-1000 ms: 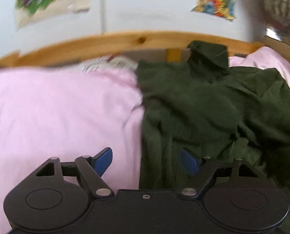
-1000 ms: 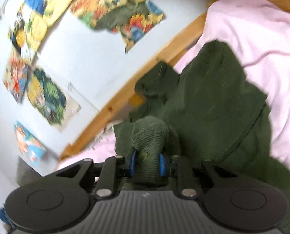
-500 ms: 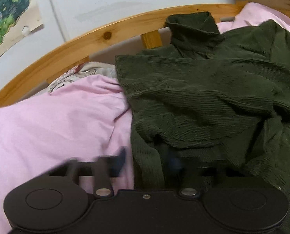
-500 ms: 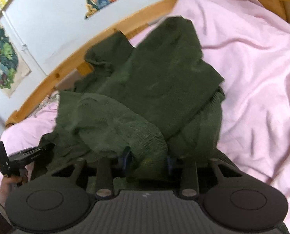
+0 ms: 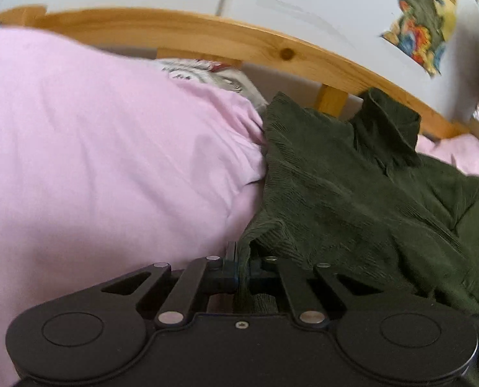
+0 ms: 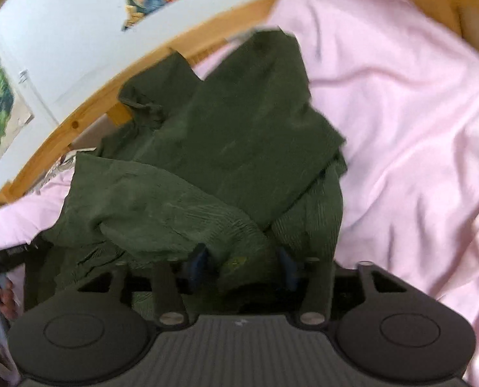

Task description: Fold large clothes

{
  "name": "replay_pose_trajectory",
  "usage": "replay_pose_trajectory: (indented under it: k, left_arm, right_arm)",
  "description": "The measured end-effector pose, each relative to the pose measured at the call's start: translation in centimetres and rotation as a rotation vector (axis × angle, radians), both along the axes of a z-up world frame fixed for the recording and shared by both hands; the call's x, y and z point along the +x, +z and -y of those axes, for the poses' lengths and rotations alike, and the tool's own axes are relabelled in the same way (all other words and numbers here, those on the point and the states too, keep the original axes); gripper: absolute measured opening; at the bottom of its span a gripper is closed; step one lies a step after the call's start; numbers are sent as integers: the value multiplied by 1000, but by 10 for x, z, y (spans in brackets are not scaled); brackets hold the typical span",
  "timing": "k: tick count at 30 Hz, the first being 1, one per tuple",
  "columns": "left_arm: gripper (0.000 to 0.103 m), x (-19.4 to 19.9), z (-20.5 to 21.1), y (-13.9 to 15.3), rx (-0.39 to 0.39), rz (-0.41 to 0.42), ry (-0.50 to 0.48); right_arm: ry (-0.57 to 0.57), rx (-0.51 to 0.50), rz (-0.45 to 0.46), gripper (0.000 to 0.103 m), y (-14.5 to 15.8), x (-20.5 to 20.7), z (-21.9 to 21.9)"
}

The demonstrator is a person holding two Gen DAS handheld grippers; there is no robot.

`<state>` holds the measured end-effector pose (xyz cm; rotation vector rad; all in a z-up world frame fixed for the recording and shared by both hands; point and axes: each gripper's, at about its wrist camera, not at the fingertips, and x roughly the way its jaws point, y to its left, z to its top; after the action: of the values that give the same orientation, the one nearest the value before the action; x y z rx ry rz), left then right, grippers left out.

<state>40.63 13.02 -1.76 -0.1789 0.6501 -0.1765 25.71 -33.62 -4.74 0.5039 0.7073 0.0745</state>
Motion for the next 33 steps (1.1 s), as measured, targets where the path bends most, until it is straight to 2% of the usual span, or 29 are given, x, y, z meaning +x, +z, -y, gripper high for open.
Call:
replay_pose_trajectory:
  k: [2, 4, 6, 7, 8, 9, 11, 12, 14, 16, 18, 20, 22, 23, 24, 26, 28, 30, 33]
  left_arm:
    - [9, -2, -1, 4, 2, -5, 3]
    - [21, -10, -4, 14, 1, -3, 38]
    - [59, -25, 4, 26, 53, 59, 25]
    - [69, -31, 11, 31, 83, 98, 2]
    - [70, -35, 20, 35, 110, 135, -25]
    - [70, -36, 29, 37, 129, 162, -54]
    - [70, -28, 44, 34, 112, 175, -101]
    - [70, -19, 51, 29, 95, 158, -121]
    - [65, -2, 61, 14, 108, 96, -126]
    - [48, 16, 70, -6, 200, 20, -84]
    - [48, 26, 78, -20, 255, 1, -89]
    - [48, 30, 84, -24, 285, 19, -91]
    - [48, 30, 89, -28, 318, 31, -100]
    - [48, 29, 90, -28, 325, 32, -104]
    - [50, 28, 90, -25, 321, 29, -106]
    - [64, 22, 81, -15, 261, 19, -107]
    - [87, 18, 74, -5, 154, 4, -112]
    - [96, 12, 72, 2, 91, 6, -114]
    - [101, 10, 78, 5, 90, 7, -128]
  right_arm:
    - [-7, -147, 59, 72, 17, -7, -16]
    - [8, -334, 150, 77, 35, -9, -37]
    - [45, -461, 239, 82, 45, -2, -60]
    - [80, -482, 264, 82, 46, 7, -72]
    - [124, -479, 273, 82, 46, 19, -82]
    - [181, -462, 277, 77, 41, 34, -95]
    - [261, -457, 284, 65, 32, 56, -119]
    - [291, -481, 277, 60, 26, 66, -131]
    - [331, -560, 260, 58, 14, 80, -152]
    - [345, -659, 248, 56, 2, 86, -163]
    - [329, -720, 221, 57, -14, 89, -157]
    - [319, -674, 189, 57, -20, 95, -143]
    - [290, -541, 178, 56, -3, 94, -126]
    - [282, -470, 206, 57, 11, 92, -117]
    - [277, -416, 249, 66, 28, 92, -108]
    - [253, -379, 299, 83, 57, 107, -96]
    - [229, -345, 321, 83, 77, 144, -87]
    - [197, -331, 314, 83, 89, 193, -81]
    - [83, -247, 287, 83, 97, 262, -75]
